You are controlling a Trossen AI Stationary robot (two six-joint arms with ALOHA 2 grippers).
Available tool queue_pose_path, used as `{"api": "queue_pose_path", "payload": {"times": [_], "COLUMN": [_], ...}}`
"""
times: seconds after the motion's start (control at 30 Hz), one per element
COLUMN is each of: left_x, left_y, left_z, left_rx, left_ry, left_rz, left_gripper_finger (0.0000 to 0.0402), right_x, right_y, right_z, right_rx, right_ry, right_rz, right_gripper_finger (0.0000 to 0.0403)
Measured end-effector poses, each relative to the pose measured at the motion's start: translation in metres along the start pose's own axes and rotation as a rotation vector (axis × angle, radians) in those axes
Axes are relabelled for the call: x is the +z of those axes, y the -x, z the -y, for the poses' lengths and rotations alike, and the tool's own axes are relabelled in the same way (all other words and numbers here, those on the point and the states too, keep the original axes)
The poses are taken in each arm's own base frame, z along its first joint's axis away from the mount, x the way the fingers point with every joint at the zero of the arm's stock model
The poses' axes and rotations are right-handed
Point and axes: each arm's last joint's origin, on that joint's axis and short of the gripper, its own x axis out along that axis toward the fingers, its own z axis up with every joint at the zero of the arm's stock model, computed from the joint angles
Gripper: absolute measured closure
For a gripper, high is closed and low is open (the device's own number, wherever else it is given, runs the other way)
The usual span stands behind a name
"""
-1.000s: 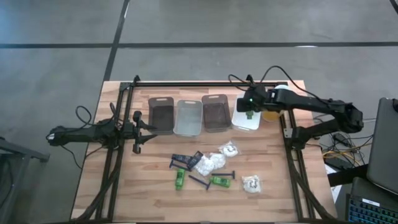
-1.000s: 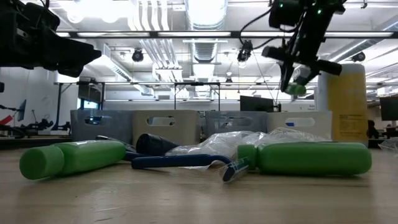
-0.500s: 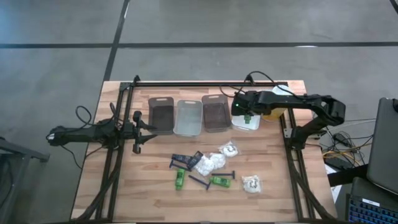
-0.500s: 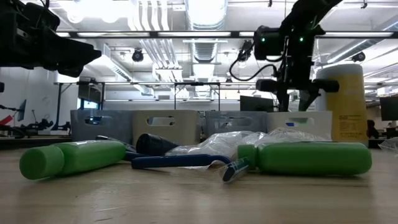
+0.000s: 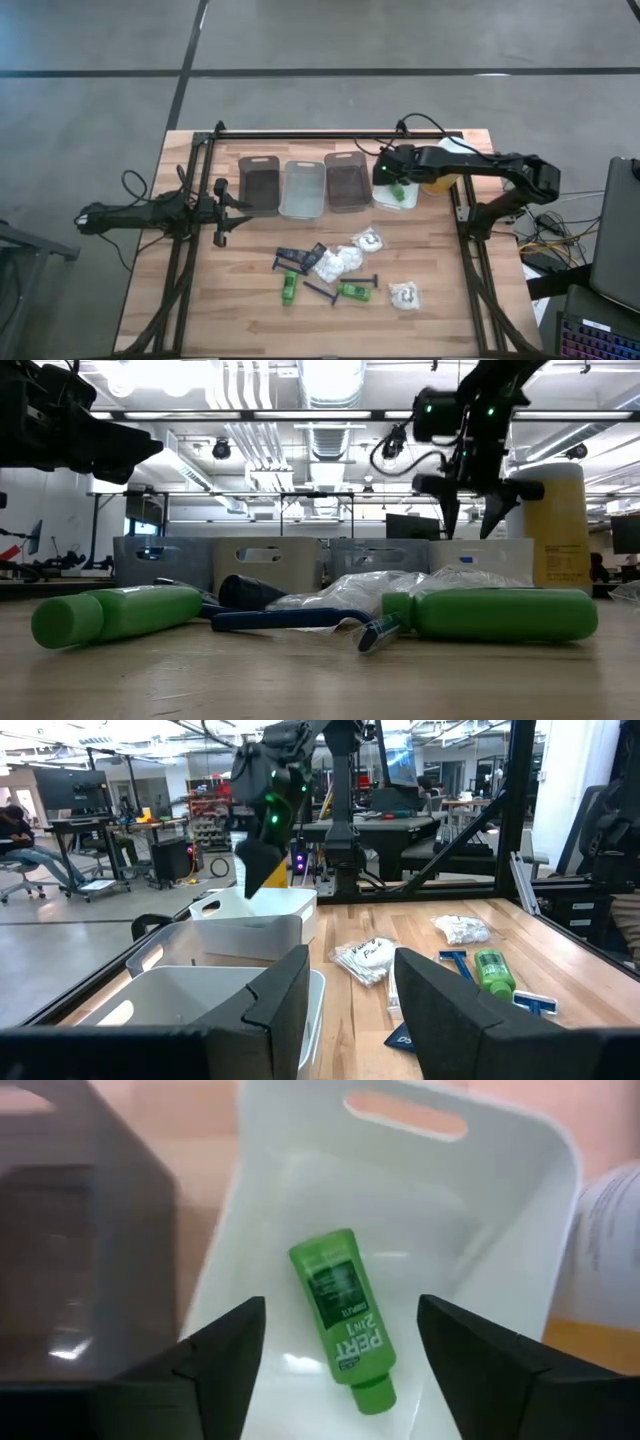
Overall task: Pick & Place Travel size toiletries
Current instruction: Put the blue razor into the right black bin
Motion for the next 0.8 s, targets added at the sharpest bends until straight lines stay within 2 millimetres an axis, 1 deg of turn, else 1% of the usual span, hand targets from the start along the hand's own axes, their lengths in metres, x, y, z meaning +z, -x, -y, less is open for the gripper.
{"api": "queue_pose_path", "payload": {"times": [0.2,0.33,0.47,0.57,0.63,0.8], "left_x": [0.000,0.000,0.000,0.000,0.000,0.000], "left_y": [0.000,0.000,0.000,0.000,0.000,0.000], "left_z": [0.000,0.000,0.000,0.000,0.000,0.000], "left_rx": [0.000,0.000,0.000,0.000,-0.001,0.000], "left_ry": [0.000,0.000,0.000,0.000,0.000,0.000], "left_rz": [0.000,0.000,0.000,0.000,0.000,0.001], "left_gripper_finger": [0.0246,0.0246,0.0246,0.0246,0.0246,0.0246], "right_x": [-0.004,-0.018,-0.032,-0.039,-0.042,-0.045], "right_y": [0.034,0.058,0.076,0.085,0.087,0.086], "right_z": [0.007,0.009,0.009,0.009,0.010,0.012], "right_rx": [0.130,0.236,0.335,0.386,0.383,0.382], "right_ry": [0.043,0.135,0.249,0.357,0.423,0.485], "right_rz": [0.064,0.083,0.100,0.119,0.120,0.076], "right_gripper_finger": [0.0111,0.0099,0.0091,0.0088,0.0089,0.0104]}}
